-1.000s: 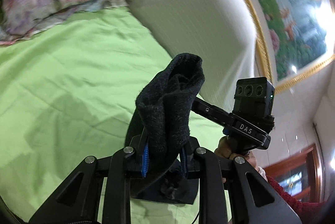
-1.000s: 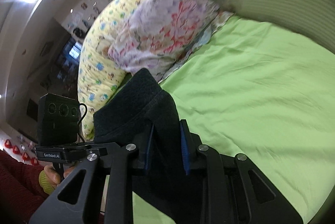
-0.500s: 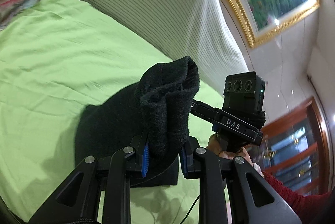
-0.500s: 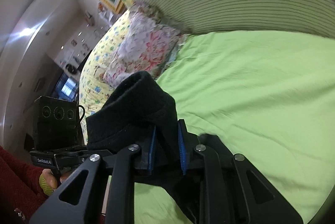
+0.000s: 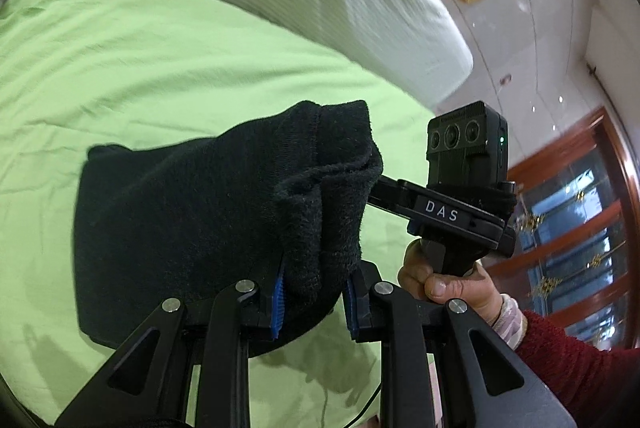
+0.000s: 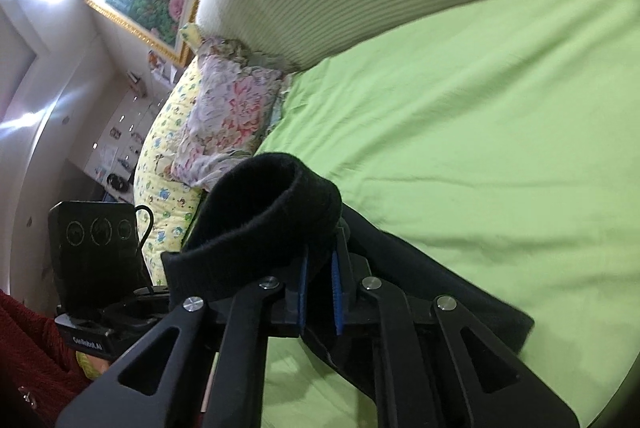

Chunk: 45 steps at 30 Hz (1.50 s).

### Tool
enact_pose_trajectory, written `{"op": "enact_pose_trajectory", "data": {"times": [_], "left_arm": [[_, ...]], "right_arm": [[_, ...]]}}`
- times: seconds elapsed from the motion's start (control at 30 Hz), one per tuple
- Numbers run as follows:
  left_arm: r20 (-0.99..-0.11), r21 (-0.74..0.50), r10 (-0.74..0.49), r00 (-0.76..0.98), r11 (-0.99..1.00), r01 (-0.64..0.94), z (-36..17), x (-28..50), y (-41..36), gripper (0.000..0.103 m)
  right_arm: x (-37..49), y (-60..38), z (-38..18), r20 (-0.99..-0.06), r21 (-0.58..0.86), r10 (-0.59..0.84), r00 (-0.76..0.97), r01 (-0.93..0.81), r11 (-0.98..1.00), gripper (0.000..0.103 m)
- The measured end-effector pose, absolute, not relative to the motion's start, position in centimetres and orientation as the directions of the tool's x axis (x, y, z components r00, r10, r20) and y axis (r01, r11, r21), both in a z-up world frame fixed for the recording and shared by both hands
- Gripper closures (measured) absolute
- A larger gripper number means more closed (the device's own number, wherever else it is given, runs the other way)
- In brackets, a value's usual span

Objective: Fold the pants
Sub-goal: 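Lift the gripped end and fold it over onto the rest of the pants, then open both grippers and release the folded pants on the sheet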

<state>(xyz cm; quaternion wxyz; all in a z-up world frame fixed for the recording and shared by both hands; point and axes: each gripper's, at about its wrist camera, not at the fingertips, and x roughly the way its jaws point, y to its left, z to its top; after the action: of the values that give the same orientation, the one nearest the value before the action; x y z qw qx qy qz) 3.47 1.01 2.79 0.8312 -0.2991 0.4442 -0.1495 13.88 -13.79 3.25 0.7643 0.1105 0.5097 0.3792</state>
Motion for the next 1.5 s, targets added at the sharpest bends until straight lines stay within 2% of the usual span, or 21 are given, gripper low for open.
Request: {"op": "enact_pose_trajectory", "data": {"times": [0.1,0.17,0.5,0.67,0.73,0.9,1.0,1.07,1.13,1.37,1.5], "left_arm": [[-0.67,-0.616,-0.52,0.53,0.788,-0.006,1.9,4.1,-0.5,0.08],[-0.684,-0.604,-0.522,0.509,0.797,0.006,1.3,4.4,-1.8,0.08],[-0.744,-0.55,-0.512,0.43,0.834,0.041,-1.1,7.9,-5.4,0.08],[-0.764,-0.537,-0.506,0.399,0.843,0.041,-1.7,9.4,-6.7,0.069],[-0.759,-0.55,-0.522,0.389,0.834,0.046,-1.8,9.5,-6.7,0.055],[-0.752,-0.565,-0.544,0.373,0.823,0.06,-1.6,9.6,-7.2,0.046],[-0.741,-0.585,-0.557,0.375,0.81,0.048,-1.3,9.3,-6.1,0.044],[-0.737,-0.59,-0.554,0.387,0.807,0.032,-1.1,9.1,-5.1,0.042],[-0.73,-0.597,-0.55,0.406,0.802,0.013,-0.7,8.7,-3.9,0.041],[-0.72,-0.605,-0.493,0.489,0.791,-0.094,0.1,7.7,1.5,0.035],[-0.73,-0.602,-0.452,0.512,0.78,-0.17,-0.3,7.6,4.0,0.031]], "right_arm": [[13.6,-14.9,2.5,-0.697,0.563,0.688,0.203,-0.439,0.7,0.094],[13.4,-15.7,2.2,-0.695,0.57,0.689,0.207,-0.425,0.703,0.099],[12.6,-19.1,0.6,-0.744,0.539,0.622,0.245,-0.33,0.775,0.099],[12.0,-21.0,0.5,-0.778,0.503,0.559,0.286,-0.251,0.827,0.099],[11.7,-21.7,0.7,-0.785,0.495,0.538,0.307,-0.211,0.843,0.099],[10.8,-22.2,1.0,-0.833,0.422,0.44,0.335,-0.127,0.897,0.097],[10.3,-22.5,1.3,-0.837,0.418,0.417,0.353,-0.08,0.905,0.088],[10.0,-22.9,1.6,-0.84,0.417,0.405,0.362,-0.048,0.908,0.06],[9.6,-23.0,2.2,-0.83,0.42,0.398,0.391,-0.03,0.907,0.046],[8.9,-21.7,4.4,-0.809,0.413,0.384,0.444,-0.035,0.91,0.032],[8.8,-19.7,4.7,-0.823,0.36,0.338,0.456,-0.042,0.932,0.026]]}}
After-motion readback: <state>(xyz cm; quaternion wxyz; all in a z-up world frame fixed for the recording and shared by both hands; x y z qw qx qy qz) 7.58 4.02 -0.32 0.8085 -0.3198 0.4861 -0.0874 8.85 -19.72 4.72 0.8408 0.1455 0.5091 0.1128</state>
